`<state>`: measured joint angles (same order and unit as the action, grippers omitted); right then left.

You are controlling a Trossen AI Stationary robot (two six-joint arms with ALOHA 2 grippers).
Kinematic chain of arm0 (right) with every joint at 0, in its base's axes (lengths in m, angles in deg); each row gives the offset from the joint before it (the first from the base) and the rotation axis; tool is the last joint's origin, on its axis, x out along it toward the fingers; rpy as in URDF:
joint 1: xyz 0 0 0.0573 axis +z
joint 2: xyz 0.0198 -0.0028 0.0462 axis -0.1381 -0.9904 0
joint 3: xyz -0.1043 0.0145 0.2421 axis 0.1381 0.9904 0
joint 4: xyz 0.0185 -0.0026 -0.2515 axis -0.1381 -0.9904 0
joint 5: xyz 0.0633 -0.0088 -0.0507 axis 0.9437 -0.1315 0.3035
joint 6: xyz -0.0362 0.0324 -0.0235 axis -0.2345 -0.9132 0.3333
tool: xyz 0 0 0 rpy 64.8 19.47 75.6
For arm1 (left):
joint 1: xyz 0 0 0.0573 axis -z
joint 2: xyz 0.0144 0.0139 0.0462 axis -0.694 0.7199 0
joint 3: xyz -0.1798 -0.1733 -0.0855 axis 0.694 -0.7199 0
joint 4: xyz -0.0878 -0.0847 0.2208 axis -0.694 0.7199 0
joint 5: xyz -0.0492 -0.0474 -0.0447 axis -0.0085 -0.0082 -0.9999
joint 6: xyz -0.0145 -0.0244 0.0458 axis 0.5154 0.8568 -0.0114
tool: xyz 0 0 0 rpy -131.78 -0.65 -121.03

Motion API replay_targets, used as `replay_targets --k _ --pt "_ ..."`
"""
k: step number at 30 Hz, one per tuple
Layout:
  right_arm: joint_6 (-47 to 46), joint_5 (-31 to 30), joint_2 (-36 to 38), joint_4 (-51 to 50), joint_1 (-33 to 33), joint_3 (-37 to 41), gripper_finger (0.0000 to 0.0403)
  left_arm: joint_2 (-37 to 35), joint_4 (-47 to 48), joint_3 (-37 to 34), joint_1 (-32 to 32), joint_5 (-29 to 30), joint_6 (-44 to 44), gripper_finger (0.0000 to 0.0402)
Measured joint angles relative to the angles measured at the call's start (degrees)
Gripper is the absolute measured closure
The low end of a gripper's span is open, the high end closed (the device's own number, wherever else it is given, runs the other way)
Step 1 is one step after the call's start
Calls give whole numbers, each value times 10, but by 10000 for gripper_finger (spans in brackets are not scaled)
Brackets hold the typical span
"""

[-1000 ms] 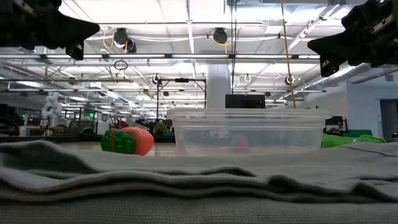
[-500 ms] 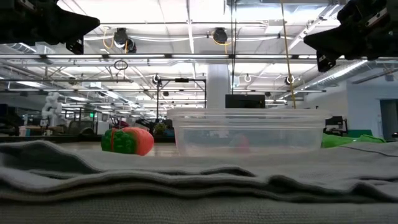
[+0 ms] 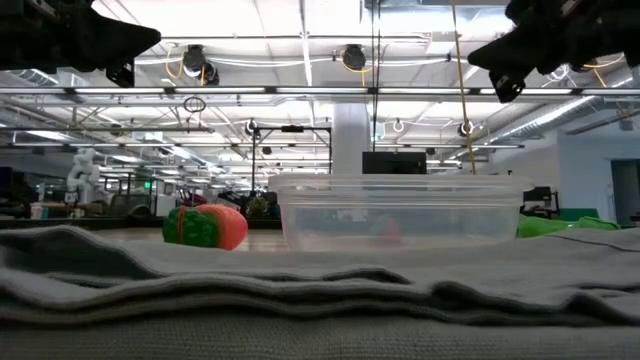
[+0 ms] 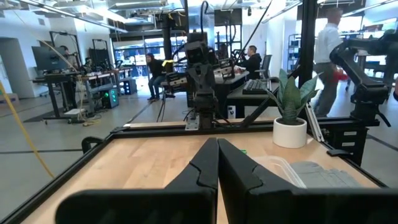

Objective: Pick and placing Produce into tupperware
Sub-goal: Put the green peas into the transparent bin

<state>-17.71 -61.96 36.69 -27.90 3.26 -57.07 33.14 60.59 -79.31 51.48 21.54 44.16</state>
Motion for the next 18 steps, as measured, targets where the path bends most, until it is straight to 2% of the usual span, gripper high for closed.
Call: replay_targets --k 6,13,18 --pt "25 -5 -29 -49 31 -65 403 0 0 0 0 0 0 396" --pt "47 -20 -33 -52 56 -91 403 0 1 0 0 0 1 396" --pt "27 -64 -43 -102 64 -110 403 0 1 0 0 0 3 396"
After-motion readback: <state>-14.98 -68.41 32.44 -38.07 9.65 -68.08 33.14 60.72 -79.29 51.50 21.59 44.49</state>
